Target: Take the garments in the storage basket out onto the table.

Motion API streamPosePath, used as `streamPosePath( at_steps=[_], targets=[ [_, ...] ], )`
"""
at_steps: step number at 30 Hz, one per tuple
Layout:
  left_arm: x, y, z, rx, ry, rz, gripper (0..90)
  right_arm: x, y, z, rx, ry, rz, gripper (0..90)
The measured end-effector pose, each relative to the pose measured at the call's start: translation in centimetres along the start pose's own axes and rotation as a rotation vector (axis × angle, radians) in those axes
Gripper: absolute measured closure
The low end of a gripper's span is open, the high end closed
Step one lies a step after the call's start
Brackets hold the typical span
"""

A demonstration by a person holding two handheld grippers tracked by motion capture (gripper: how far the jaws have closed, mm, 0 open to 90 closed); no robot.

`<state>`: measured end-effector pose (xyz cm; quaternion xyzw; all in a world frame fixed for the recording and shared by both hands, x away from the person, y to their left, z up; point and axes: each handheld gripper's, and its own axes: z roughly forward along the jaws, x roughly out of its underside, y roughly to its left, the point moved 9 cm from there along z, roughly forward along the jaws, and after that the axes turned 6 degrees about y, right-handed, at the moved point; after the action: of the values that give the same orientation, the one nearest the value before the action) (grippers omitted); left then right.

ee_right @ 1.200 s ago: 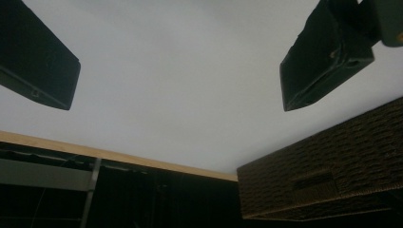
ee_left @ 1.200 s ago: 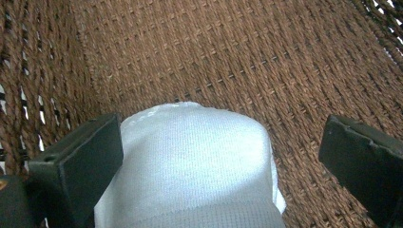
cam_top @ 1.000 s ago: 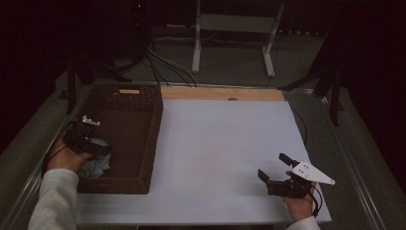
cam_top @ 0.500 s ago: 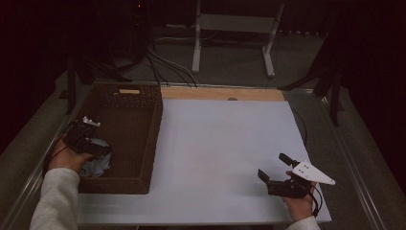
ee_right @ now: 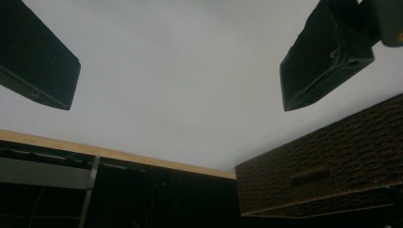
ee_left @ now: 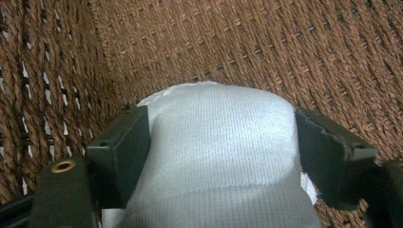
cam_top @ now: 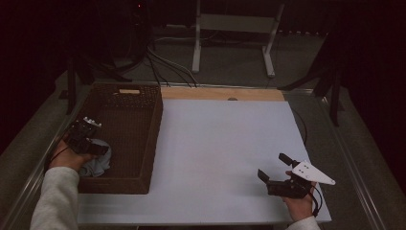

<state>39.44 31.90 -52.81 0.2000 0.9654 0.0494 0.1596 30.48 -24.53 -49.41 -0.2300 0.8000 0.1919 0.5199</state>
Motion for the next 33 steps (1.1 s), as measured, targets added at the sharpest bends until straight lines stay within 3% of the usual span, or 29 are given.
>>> streamPosePath(
  at_steps=[16, 25, 33],
  targets=[
    [-0.1, 0.0, -0.4, -0.032, 0.0, 0.015, 56.5, 0.0, 0.0, 0.1, 0.001, 0.0, -0.002, 0.1],
    [-0.5, -0.1, -1.1, 0.003, -0.053, -0.016, 61.4, 0.0, 0.0, 0.1, 0.002, -0.001, -0.001, 0.0],
    [-1.6, -1.0, -1.4, 0.021, -0.088, -0.009, 62.2, 0.0, 0.0, 0.1, 0.003, -0.002, -0.001, 0.1]
  ],
)
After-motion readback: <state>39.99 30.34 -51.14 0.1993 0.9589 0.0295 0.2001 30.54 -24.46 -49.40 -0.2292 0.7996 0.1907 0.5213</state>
